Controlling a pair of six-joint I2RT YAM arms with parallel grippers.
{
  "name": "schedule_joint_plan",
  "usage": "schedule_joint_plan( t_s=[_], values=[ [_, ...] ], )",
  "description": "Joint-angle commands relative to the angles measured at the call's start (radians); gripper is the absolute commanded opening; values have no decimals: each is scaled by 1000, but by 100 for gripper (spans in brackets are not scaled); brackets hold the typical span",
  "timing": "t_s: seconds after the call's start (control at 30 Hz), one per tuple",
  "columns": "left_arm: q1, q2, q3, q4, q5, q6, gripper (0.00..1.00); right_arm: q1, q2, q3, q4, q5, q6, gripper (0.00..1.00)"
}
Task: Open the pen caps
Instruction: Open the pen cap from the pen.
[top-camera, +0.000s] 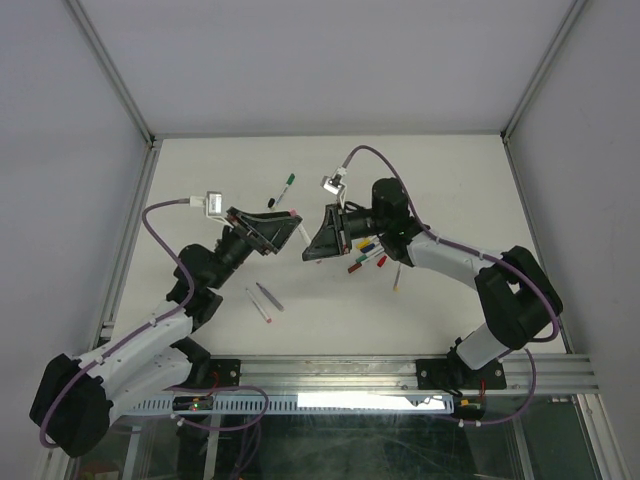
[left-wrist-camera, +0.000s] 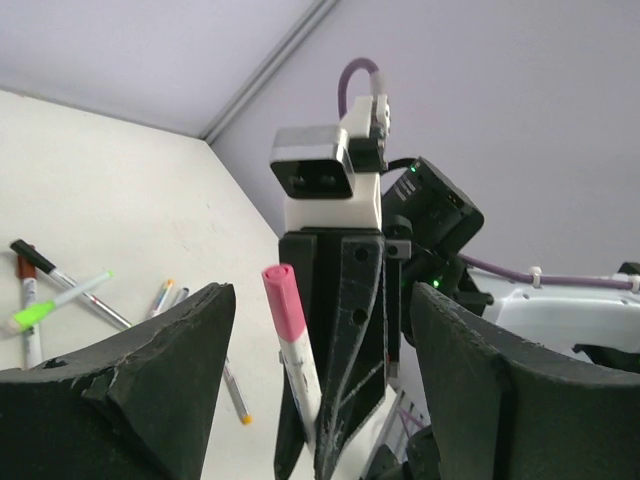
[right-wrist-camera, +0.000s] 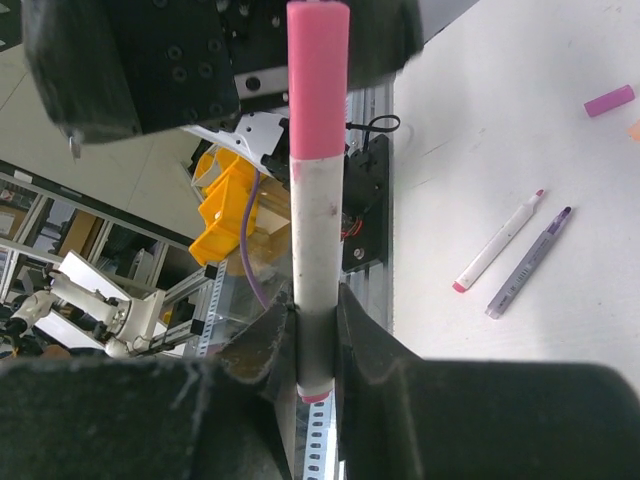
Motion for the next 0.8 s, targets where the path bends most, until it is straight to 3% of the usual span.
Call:
schedule_joint_plan(
  t_s=[0.0, 0.13, 0.43, 0.5, 0.7, 0.77],
  values=[
    [81, -11, 87, -111, 150, -30, 73, 0, -29, 67, -73, 2, -8, 0],
    [109, 30, 112, -124, 201, -51, 71, 0, -31, 70, -85, 2, -8, 0],
    [113, 84, 149, -111, 246, -62, 44, 3, -23, 89, -156, 2, -8, 0],
    [113, 91, 149, -108, 253, -65, 36, 5, -25, 94, -173, 2, -8, 0],
    [114, 98, 150, -101, 270, -65, 0, 7, -24, 107, -225, 2, -8, 0],
    [115, 97, 153, -101, 278, -54, 0, 6, -22, 110, -233, 2, -8, 0]
  ],
)
